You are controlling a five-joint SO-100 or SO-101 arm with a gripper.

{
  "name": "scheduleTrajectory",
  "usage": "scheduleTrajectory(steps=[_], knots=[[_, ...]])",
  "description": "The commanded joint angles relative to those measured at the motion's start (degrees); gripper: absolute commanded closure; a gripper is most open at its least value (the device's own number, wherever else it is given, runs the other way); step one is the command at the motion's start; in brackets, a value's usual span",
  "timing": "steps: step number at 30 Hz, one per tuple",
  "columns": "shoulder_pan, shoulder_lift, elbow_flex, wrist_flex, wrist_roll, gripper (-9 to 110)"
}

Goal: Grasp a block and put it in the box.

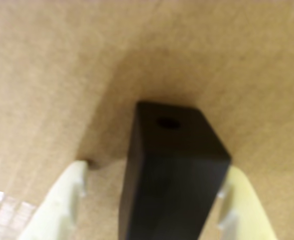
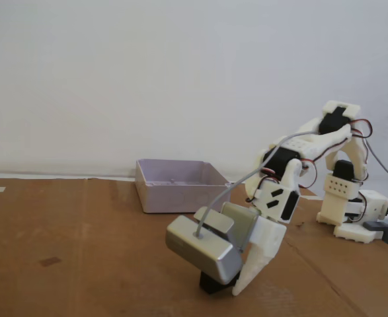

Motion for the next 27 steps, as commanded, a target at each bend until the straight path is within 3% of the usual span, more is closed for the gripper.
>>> scheduleTrajectory(steps=[1, 18, 27], knots=[[0.7, 2.1, -5.3, -0.4, 0.0, 71], [0.7, 2.0, -5.1, -0.4, 0.0, 72], [0.7, 2.0, -5.1, -0.4, 0.0, 100]])
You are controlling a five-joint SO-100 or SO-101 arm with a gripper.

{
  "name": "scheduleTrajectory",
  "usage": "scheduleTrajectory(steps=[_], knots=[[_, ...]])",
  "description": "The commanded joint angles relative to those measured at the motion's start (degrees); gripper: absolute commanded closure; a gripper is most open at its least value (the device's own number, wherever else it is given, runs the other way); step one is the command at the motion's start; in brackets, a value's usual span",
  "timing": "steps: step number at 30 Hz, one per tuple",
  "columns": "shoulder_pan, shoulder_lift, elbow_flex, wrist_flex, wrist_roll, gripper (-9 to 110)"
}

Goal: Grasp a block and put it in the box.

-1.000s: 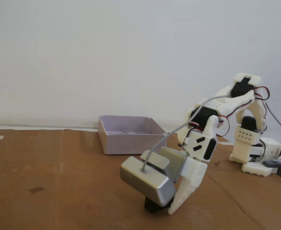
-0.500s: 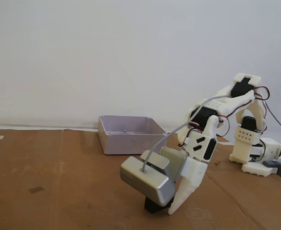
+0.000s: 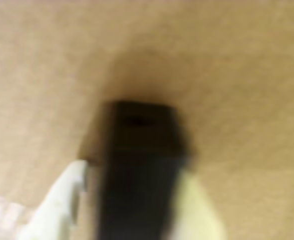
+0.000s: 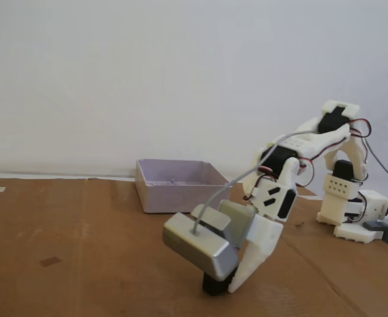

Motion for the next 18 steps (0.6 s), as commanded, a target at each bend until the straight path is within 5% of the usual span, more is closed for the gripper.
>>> scheduleTrajectory(steps=[1, 18], knots=[[-0.1, 2.0, -5.1, -0.4, 0.4, 102], [-0.2, -0.2, -5.9, -1.1, 0.4, 101]])
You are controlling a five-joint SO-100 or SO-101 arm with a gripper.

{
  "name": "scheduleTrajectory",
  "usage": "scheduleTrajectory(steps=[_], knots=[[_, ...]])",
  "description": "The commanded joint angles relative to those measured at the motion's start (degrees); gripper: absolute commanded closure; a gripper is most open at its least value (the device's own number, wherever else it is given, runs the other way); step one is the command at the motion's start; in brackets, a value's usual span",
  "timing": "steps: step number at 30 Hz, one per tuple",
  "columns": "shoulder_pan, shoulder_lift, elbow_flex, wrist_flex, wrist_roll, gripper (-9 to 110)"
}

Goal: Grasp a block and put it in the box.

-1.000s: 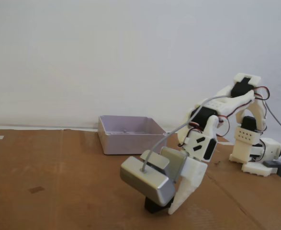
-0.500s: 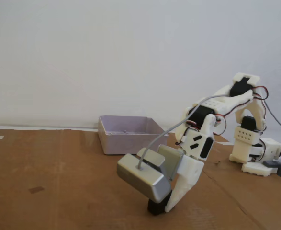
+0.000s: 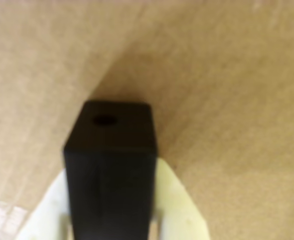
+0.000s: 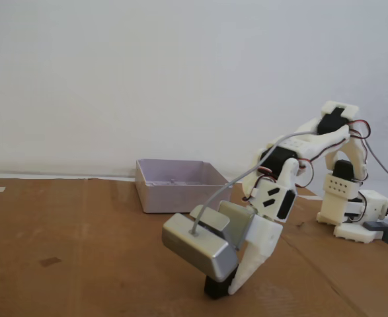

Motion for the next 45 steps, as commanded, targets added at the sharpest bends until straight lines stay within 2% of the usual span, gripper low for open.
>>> scheduleTrajectory(steps=[1, 45], knots=[[-0.1, 1.3, -4.3, -1.1, 0.5, 101], [1.2, 5.5, -4.7, -1.1, 0.4, 101]])
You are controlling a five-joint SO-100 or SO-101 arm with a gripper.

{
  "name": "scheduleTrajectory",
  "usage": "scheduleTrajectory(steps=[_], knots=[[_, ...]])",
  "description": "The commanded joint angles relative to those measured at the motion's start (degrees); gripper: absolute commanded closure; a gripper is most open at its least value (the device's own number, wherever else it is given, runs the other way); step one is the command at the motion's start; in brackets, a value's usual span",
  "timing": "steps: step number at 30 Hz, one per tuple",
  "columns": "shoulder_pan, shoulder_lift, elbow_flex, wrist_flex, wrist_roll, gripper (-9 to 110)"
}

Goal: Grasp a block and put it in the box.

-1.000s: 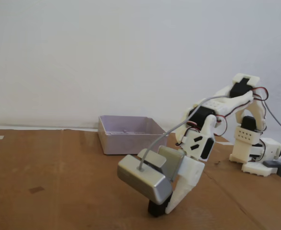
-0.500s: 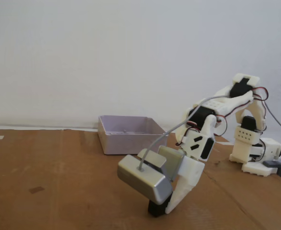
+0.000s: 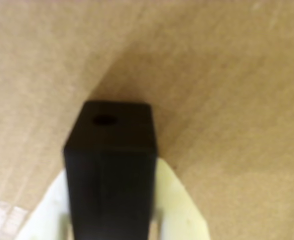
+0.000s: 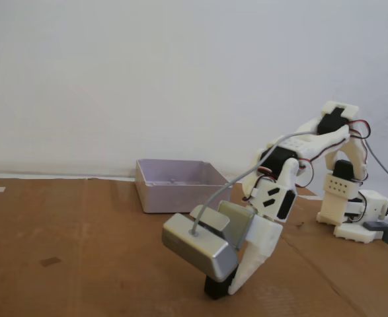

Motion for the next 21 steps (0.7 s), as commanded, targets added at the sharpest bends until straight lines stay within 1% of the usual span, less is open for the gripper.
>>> scheduleTrajectory(steps=[1, 21], knots=[[1.4, 5.8, -4.7, -1.1, 0.4, 101], [1.6, 10.3, -4.7, -1.1, 0.4, 101]])
